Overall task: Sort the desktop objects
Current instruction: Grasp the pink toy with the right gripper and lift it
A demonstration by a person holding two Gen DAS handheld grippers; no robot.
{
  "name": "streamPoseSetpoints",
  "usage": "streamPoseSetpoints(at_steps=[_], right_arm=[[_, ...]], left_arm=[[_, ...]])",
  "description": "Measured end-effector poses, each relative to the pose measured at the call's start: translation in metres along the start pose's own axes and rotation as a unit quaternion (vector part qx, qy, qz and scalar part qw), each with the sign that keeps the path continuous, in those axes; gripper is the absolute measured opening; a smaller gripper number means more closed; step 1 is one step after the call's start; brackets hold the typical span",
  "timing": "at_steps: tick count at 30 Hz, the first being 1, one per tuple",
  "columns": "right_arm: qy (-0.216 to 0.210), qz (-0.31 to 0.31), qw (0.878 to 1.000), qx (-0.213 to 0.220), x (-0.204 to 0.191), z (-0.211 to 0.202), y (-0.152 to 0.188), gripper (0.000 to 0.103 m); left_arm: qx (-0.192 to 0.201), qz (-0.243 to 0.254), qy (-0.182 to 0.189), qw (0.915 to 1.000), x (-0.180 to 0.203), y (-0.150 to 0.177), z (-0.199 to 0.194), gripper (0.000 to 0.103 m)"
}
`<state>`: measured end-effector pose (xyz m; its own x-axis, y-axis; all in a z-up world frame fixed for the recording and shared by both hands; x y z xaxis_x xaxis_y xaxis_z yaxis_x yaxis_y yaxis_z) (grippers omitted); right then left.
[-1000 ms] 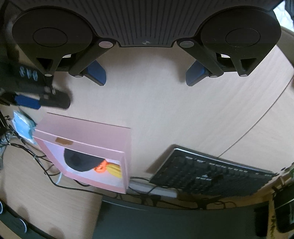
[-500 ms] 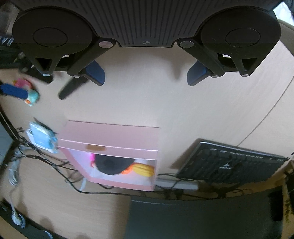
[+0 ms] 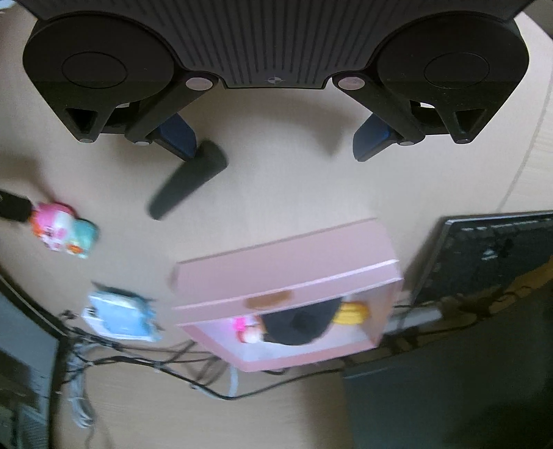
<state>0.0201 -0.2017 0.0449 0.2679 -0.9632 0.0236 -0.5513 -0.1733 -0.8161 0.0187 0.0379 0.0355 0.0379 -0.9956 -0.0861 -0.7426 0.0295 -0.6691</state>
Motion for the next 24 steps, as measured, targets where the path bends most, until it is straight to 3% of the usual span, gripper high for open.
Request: streamPoseSetpoints(at_steps=[6,13,14,15,16,24], right_arm=[[0.0,-0.035,0.999,-0.011,-0.011,0.01,0.002,0.092],[-0.007,-0.084,0.996,0.002,-0.024,0.037,-0.01,0.09],[-0.014,-0.086,0.996,-0.005,-0.023,0.042,-0.012,0.08],[-0.02,-0.088,0.996,-0.017,-0.023,0.047,-0.014,0.058],[-0.021,-0.087,0.996,-0.028,-0.023,0.051,-0.016,0.048],[-0.014,-0.067,0.997,-0.033,-0.003,0.024,-0.012,0.048]], left_arm=[[-0.005,-0.031,-0.037,0.9988,-0.024,-0.001,-0.001,0.1],[-0.003,-0.046,0.014,0.9989,-0.014,0.001,-0.007,0.101],[-0.002,-0.045,0.024,0.9987,-0.01,0.001,-0.007,0.101],[0.0,-0.041,0.034,0.9986,-0.005,0.0,-0.007,0.101],[0.003,-0.038,0.041,0.9984,-0.001,-0.001,-0.007,0.101],[0.025,-0.045,0.061,0.9968,0.028,-0.019,0.008,0.102]])
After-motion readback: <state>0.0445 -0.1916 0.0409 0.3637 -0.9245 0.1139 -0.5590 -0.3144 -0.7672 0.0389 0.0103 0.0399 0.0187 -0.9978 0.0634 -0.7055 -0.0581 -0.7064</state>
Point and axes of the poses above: each gripper's, at about its wrist camera, not at the fingertips, and z roughly the way its jaws point, x to its right, y to its underside, the point moved 1 cm from there along z, roughly the way its jaws point, and after that the axes turned 3 degrees about y, right-handed, at the moved point
